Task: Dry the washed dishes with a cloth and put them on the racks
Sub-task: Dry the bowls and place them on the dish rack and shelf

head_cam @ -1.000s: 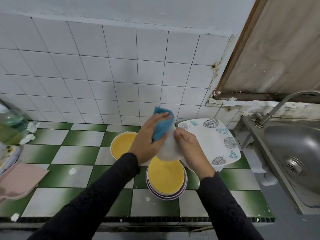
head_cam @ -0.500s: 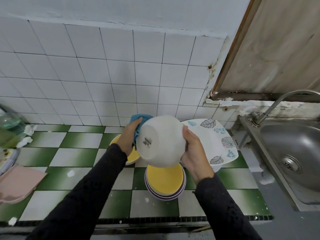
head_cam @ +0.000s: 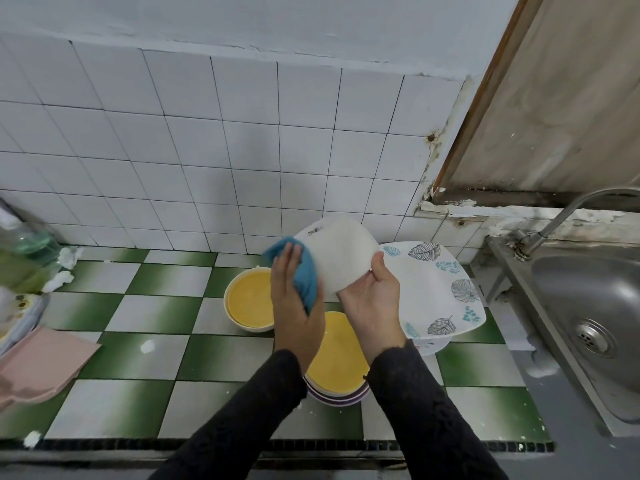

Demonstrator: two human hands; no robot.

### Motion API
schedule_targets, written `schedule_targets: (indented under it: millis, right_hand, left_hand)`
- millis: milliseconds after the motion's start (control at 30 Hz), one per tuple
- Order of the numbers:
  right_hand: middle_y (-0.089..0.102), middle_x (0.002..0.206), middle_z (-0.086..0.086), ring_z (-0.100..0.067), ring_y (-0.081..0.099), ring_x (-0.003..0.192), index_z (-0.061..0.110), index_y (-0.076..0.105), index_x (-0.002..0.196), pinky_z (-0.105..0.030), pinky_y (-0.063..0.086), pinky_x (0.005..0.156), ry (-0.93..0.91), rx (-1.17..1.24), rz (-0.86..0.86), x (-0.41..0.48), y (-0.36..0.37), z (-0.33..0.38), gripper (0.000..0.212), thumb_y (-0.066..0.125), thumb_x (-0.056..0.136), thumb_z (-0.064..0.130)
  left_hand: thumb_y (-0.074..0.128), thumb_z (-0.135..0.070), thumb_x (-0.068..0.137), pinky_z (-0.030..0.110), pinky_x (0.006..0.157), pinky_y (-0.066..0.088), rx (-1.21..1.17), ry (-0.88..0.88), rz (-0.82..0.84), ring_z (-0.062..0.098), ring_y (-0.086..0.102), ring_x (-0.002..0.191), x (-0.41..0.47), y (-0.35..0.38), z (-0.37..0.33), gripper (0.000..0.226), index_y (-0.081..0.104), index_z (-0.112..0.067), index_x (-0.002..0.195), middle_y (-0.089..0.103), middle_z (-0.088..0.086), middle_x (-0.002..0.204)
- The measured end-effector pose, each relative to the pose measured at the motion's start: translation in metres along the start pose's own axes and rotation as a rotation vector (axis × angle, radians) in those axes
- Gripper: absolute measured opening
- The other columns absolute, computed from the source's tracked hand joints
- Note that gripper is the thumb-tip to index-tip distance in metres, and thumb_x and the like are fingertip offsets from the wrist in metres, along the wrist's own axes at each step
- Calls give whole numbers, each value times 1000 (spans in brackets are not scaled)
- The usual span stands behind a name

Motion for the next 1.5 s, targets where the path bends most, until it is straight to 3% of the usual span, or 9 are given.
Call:
schedule_targets:
  millis: [67, 200, 400, 667, 833, 933, 1100, 1267, 1500]
  right_hand:
    - [61, 138, -18, -34, 59, 127, 8, 48, 145, -50, 49, 104, -23, -89, 29, -1, 3, -3, 48, 33, 108, 34]
    - [58, 141, -21, -35, 54, 133, 4, 47, 145, -52, 38, 115, -16, -218, 15, -7, -9, -15, 51, 42, 104, 35]
    - [49, 146, -26, -41, 42, 141, 4, 48, 136, -63, 31, 117, -50, -373, 26, -5, -15, -12, 52, 57, 96, 36]
    - [53, 146, -21, -36, 51, 136, 5, 39, 150, -47, 50, 105, -9, -191, -24, -2, -17, -6, 59, 46, 99, 34]
    - [56, 143, -22, -38, 51, 135, 5, 40, 148, -58, 38, 114, 2, -304, 7, -4, -14, -11, 51, 40, 106, 33]
    - [60, 138, -19, -37, 55, 131, 8, 47, 143, -60, 39, 112, 4, -407, -5, 0, -14, -3, 44, 37, 108, 34]
    - [71, 120, -10, -27, 65, 114, 11, 61, 118, -55, 48, 103, 22, -544, 19, -1, -16, 20, 26, 44, 106, 27]
    - [73, 100, -6, -26, 67, 106, 12, 63, 105, -52, 47, 103, 90, -318, 37, -2, -24, 32, 17, 56, 94, 23]
    - [62, 137, -18, -35, 58, 127, 3, 61, 134, -59, 40, 111, 105, -188, -132, 17, -70, 15, 35, 48, 104, 16]
  left_hand:
    - [51, -27, 92, 40, 123, 17, 268, 223, 139, 25, 15, 151, -2, 11, -11, 62, 28, -22, 150, 25, -2, 159]
    - [55, -29, 91, 51, 119, 26, 413, 452, 320, 25, 22, 148, 5, 21, -25, 58, 42, -17, 145, 38, 1, 154]
    - [53, -48, 91, 27, 104, 46, -10, -37, 267, 9, 47, 131, 40, 0, 3, 48, 41, -43, 137, 48, -21, 141]
    - [56, -30, 92, 54, 118, 25, 517, 613, 405, 27, 14, 151, -15, 17, -4, 65, 29, -23, 150, 24, -2, 160]
    - [52, -40, 95, 52, 113, 36, 120, 75, 181, 19, 37, 141, 25, -2, -4, 51, 39, -37, 143, 41, -8, 150]
    - [50, -36, 95, 42, 116, 34, 183, 182, 263, 17, 33, 143, 24, 8, -20, 51, 39, -29, 144, 38, -6, 152]
    - [45, -48, 99, 20, 99, 46, -194, -342, 317, 2, 51, 123, 43, -1, 17, 45, 34, -36, 141, 48, -6, 141]
    - [38, -39, 104, 34, 78, 57, -501, -778, 293, 19, 70, 87, 35, -8, 46, 38, 74, -28, 100, 76, 1, 92]
    - [46, -48, 97, 49, 88, 53, -925, -999, 238, 30, 68, 99, 0, 11, 43, 40, 72, -27, 118, 70, 9, 117]
Point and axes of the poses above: each hand's wrist, its own x-axis towards the middle knuckle, its own y-axis out of the palm, z = x × y, the point moved 9 cm from there along x, towards the middle knuckle
